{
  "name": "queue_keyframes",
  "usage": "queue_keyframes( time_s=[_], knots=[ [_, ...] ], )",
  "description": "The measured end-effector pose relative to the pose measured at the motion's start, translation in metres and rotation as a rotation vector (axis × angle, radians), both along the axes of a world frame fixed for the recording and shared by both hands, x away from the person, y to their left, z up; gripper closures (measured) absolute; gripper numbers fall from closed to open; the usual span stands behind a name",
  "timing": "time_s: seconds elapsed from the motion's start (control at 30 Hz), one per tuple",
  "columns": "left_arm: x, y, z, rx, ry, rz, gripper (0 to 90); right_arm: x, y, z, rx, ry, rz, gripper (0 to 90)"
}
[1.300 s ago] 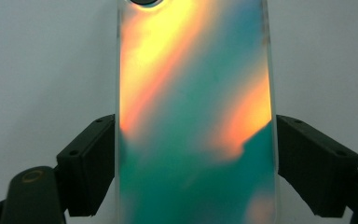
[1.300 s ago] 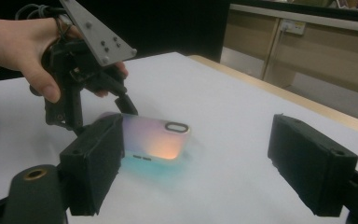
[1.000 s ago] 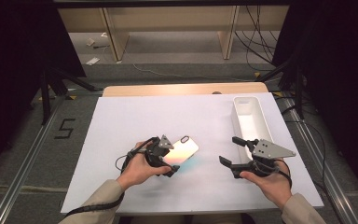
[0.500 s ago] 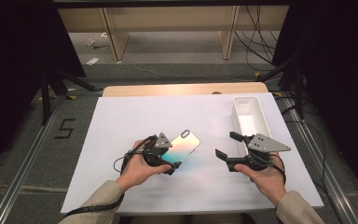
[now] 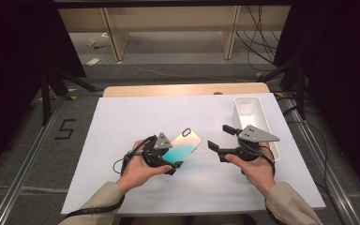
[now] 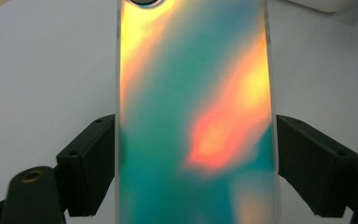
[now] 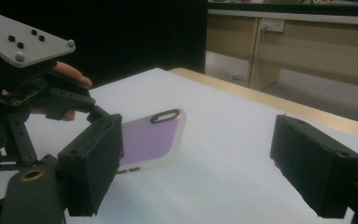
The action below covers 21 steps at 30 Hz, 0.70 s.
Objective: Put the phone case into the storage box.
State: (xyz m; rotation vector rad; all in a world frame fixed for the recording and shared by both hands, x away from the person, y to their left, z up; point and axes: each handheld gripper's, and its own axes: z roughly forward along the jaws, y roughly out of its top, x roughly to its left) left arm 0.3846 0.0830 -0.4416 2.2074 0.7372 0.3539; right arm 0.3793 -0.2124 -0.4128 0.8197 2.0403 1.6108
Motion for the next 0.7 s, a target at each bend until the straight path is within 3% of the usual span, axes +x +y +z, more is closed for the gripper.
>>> queue_keyframes(
  time_s=[0.7],
  knots=[
    [-0.005,-0.004,0.004,-0.041,-0.052,0.012,17.2,0.027,0.027,-0.003,0.013,0.040,-0.009,18.2]
  ],
)
